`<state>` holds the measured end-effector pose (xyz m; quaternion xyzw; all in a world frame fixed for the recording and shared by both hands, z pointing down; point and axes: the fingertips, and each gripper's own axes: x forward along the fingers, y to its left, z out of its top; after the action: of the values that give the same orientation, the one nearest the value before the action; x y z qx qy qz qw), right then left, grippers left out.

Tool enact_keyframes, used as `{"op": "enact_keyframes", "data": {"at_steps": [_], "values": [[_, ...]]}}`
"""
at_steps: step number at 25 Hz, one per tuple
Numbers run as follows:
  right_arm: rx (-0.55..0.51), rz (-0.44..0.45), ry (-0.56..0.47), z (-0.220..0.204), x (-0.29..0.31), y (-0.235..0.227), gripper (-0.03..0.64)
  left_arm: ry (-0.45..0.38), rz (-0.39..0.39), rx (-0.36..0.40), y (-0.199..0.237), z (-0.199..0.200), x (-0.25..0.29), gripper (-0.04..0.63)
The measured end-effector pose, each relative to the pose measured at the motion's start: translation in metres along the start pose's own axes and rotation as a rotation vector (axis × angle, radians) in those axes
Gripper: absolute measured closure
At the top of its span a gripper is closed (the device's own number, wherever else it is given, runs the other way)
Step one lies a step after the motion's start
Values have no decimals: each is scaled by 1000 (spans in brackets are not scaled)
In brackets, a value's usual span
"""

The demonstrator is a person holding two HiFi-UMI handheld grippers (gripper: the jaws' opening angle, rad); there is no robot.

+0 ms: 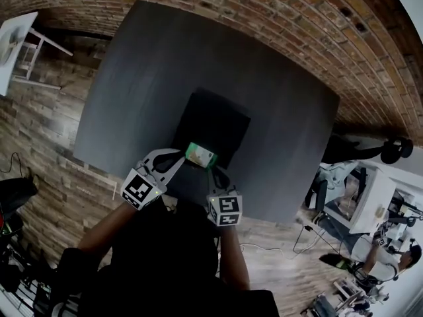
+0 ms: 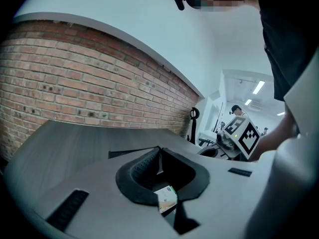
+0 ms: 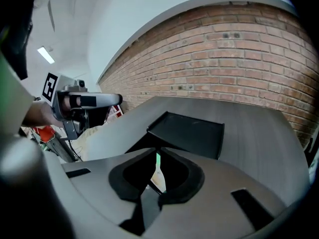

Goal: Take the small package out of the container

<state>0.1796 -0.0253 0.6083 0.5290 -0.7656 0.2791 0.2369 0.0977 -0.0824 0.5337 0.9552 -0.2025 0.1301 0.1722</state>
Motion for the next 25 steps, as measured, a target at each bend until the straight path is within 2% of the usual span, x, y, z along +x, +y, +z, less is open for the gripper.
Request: {"op": "enact_keyframes", "data": {"at_steps": [4, 6, 11, 18, 21, 25], "values": [[-18, 37, 68, -9, 20, -3, 586, 22, -9, -10, 8, -10, 10, 551], [-23, 55, 107, -16, 30, -4, 499, 35, -14, -13, 11, -15, 15, 551], [-48, 99, 200, -31, 52, -4, 448, 53, -10, -37, 21, -24, 22, 551], [-176, 127, 366, -55, 77, -11, 373, 71, -16, -69, 33, -34, 30, 551], [-252, 131, 453, -68, 84, -13, 360, 82, -19, -86, 37, -41, 30, 551], [-313, 134, 517, -79, 93, -18, 356, 90, -20, -104, 39, -48, 32, 551]]}}
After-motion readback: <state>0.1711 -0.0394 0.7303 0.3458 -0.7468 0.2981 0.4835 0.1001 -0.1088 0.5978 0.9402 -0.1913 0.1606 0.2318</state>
